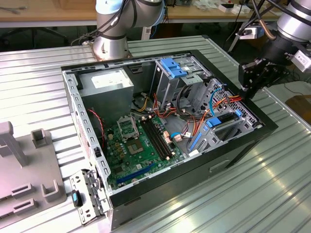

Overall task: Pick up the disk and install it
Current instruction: 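Insert the first disk wire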

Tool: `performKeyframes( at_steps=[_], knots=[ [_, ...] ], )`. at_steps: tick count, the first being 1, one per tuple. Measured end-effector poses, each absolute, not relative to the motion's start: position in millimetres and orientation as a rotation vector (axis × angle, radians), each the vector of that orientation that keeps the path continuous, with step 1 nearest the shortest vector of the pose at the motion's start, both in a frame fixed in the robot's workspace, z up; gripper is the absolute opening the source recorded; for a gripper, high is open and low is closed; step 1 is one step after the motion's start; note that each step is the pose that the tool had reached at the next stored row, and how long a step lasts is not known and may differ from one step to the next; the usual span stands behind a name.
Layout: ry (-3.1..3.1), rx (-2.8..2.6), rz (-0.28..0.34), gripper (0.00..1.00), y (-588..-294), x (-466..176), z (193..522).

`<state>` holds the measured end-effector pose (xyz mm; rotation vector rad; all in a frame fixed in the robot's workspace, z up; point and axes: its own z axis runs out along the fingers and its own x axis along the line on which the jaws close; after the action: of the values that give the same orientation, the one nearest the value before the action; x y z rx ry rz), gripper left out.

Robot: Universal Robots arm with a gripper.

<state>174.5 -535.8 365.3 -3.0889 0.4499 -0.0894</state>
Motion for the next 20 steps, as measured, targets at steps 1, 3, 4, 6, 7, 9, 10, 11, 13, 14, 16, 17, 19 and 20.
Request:
performKeyframes(
  at_steps=[1, 3, 4, 6, 7, 9, 10, 11, 13, 14, 16, 17, 19, 20],
  knots=[
    [0.45, -3.088, -0.097, 0.31, -535.6, 174.5, 365.3],
    [0.449, -3.087, -0.108, 0.31, -535.7, 174.5, 365.2],
    [0.449, -3.088, -0.108, 0.31, -535.6, 174.1, 365.4],
    [0.431, -3.09, -0.109, 0.31, -535.6, 171.7, 365.4],
    [0.417, -3.092, -0.109, 0.31, -535.7, 170.9, 365.4],
    [0.396, -3.094, -0.109, 0.31, -535.6, 170.8, 365.4],
    [0.382, -3.095, -0.109, 0.31, -535.6, 170.8, 365.5],
    [0.37, -3.097, -0.109, 0.31, -535.6, 170.8, 365.5],
    [0.353, -3.098, -0.109, 0.31, -535.5, 170.8, 365.5],
    [0.35, -3.098, -0.109, 0.31, -535.6, 170.8, 365.4],
    [0.348, -3.099, -0.108, 0.3, -535.6, 170.8, 365.5],
    [0.348, -3.099, -0.108, 0.24, -535.6, 170.8, 365.5],
    [0.348, -3.099, -0.109, 0.17, -535.6, 170.8, 365.5],
    [0.348, -3.099, -0.109, 0.17, -535.6, 170.8, 365.5]
  ],
)
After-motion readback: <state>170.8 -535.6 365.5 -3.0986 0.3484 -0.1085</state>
